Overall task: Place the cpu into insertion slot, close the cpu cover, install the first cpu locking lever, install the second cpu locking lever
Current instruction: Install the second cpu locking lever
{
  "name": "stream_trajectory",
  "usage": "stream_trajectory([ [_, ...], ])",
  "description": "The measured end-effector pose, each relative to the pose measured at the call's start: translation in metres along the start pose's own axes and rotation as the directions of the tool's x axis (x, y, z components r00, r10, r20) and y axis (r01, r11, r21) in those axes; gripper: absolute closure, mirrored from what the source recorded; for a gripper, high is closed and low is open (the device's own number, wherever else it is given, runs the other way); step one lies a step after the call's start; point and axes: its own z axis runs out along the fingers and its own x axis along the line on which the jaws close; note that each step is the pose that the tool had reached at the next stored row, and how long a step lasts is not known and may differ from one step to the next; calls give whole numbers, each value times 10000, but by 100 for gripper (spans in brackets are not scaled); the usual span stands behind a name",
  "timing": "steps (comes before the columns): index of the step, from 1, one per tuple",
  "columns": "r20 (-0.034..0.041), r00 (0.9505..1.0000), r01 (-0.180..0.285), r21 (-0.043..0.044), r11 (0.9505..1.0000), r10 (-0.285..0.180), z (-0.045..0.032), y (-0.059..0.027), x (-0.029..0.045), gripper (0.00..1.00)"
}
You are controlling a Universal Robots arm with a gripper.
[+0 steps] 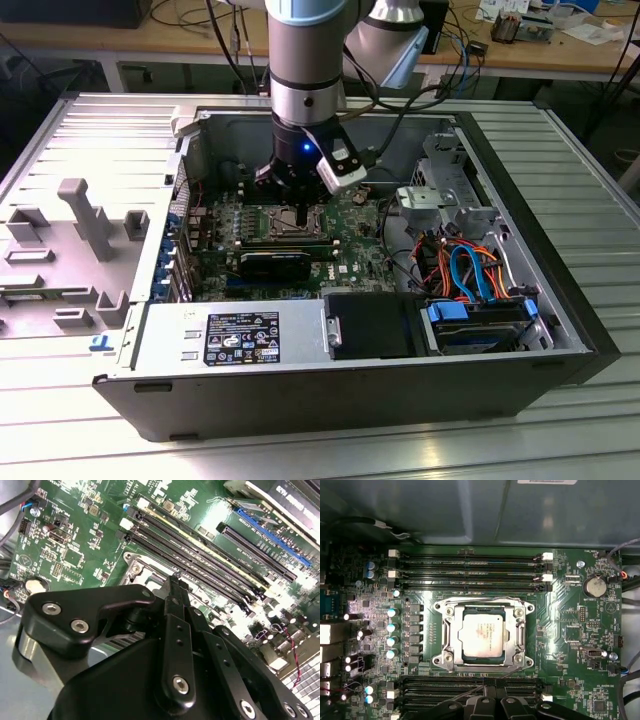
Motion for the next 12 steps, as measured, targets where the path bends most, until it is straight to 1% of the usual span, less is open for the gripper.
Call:
stream_trajectory([
  [4, -3, 10000, 12, 0, 10000, -12, 0, -4, 0, 89],
  [12, -1, 10000, 11, -57, 10000, -11, 1, -4, 0, 89],
])
